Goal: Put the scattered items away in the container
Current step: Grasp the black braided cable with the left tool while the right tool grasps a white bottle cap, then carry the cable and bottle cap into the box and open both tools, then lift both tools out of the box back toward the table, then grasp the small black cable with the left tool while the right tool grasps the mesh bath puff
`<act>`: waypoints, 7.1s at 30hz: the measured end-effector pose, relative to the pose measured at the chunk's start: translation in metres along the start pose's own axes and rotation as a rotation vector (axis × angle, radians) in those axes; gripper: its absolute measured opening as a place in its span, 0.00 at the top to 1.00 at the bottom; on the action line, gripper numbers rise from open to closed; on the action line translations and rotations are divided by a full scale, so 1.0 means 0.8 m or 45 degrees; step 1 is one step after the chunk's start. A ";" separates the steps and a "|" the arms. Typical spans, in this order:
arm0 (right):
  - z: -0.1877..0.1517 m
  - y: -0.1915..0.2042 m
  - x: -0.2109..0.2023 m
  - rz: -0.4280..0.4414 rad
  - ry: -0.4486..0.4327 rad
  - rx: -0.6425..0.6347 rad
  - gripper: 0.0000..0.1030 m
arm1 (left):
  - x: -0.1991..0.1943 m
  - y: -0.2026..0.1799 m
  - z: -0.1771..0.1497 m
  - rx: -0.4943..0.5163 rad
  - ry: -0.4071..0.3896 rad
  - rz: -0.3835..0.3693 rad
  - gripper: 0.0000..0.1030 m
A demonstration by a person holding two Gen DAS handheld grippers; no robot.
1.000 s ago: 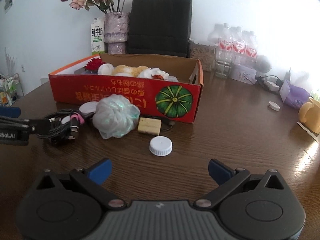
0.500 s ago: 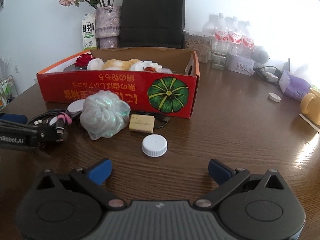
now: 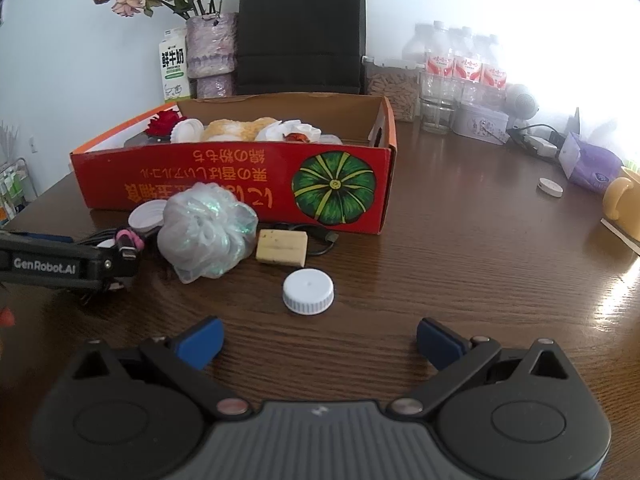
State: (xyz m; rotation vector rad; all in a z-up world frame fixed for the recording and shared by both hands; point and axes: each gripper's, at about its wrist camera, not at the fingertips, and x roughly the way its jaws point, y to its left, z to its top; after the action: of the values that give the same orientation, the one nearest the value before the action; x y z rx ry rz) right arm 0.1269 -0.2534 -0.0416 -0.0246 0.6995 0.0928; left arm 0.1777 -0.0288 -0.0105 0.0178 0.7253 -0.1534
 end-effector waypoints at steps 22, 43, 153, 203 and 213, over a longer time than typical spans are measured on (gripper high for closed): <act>0.023 0.003 0.019 0.014 -0.042 0.001 0.40 | -0.045 0.017 0.000 -0.016 -0.128 0.035 0.13; 0.045 0.010 -0.031 0.007 -0.223 -0.038 0.74 | -0.072 0.024 0.009 -0.042 -0.226 0.014 0.13; 0.016 0.055 -0.087 0.028 -0.321 -0.074 0.01 | -0.124 -0.003 -0.024 0.012 -0.491 0.164 0.00; -0.014 0.021 -0.044 -0.005 -0.143 -0.019 0.01 | -0.042 -0.023 -0.038 0.044 -0.071 0.052 0.48; 0.004 0.030 -0.037 0.031 -0.153 -0.026 0.01 | -0.064 -0.014 -0.028 0.029 -0.163 0.076 0.49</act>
State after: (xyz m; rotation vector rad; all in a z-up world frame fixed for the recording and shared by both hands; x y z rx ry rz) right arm 0.1042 -0.2317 -0.0199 -0.0296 0.5787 0.1239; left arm 0.1236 -0.0315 0.0067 0.0511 0.5949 -0.1044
